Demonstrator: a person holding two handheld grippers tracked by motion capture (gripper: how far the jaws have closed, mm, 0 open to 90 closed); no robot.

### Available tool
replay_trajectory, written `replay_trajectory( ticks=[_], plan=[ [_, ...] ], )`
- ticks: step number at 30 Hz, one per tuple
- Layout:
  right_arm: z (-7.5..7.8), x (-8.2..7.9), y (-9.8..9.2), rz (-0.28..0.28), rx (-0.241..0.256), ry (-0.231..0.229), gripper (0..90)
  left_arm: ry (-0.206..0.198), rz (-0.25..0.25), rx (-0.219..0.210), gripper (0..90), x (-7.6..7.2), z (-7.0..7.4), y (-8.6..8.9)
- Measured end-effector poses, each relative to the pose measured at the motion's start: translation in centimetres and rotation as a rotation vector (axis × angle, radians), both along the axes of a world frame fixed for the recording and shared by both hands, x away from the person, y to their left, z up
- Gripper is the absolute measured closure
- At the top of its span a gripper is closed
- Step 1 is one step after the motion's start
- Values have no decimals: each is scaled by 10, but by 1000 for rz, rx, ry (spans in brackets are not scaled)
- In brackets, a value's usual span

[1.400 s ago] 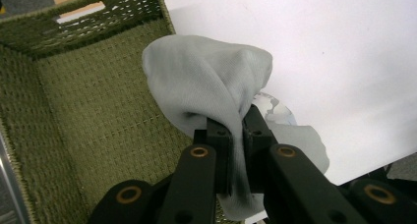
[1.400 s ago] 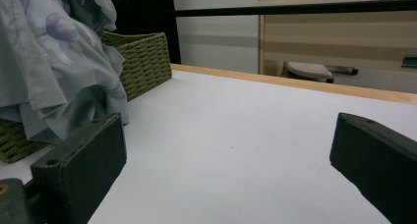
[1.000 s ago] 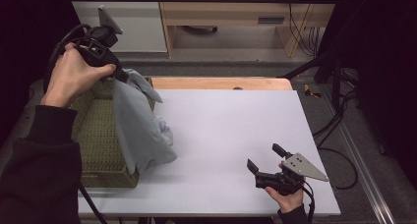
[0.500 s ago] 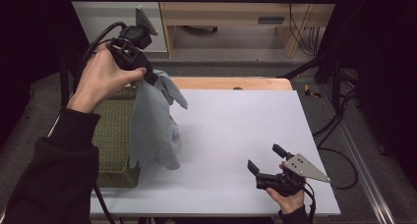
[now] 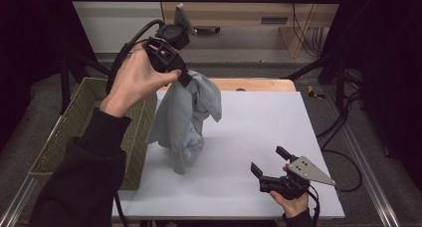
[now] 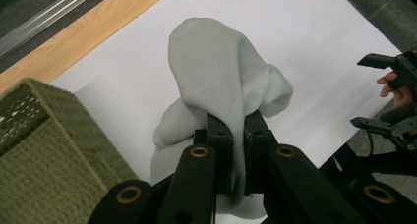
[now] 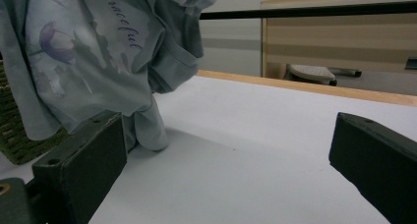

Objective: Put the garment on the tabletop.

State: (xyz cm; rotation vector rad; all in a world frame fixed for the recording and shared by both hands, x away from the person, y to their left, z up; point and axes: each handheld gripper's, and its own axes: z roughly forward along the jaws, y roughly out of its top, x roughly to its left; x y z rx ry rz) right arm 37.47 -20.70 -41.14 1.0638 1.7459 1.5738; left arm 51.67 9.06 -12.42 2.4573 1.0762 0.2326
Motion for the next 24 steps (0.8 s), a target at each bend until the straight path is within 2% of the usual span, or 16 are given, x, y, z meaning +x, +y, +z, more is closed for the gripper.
replay_trajectory(
  ticks=[7,10,11,12,15,18,21,24],
  plan=[
    [0,-1,0,6,9,14,12,-7,-48,16,849,-2,-13,-19],
    [-1,0,0,3,-5,3,13,1,-71,34,849,-2,-24,-26],
    [0,-1,1,6,6,15,13,-1,-75,30,849,-1,-28,-28],
    [-1,0,1,4,10,3,13,3,-79,26,848,-1,-33,-29],
    [-2,0,0,5,-4,5,13,8,-95,30,849,1,-45,-33],
    [-2,0,0,5,8,2,13,-2,-108,30,849,1,-57,-36],
    [-2,1,-1,8,0,-8,13,4,-110,35,849,2,-72,-39],
    [-2,0,0,4,3,4,13,19,-128,27,848,4,-86,-41]
  ],
)
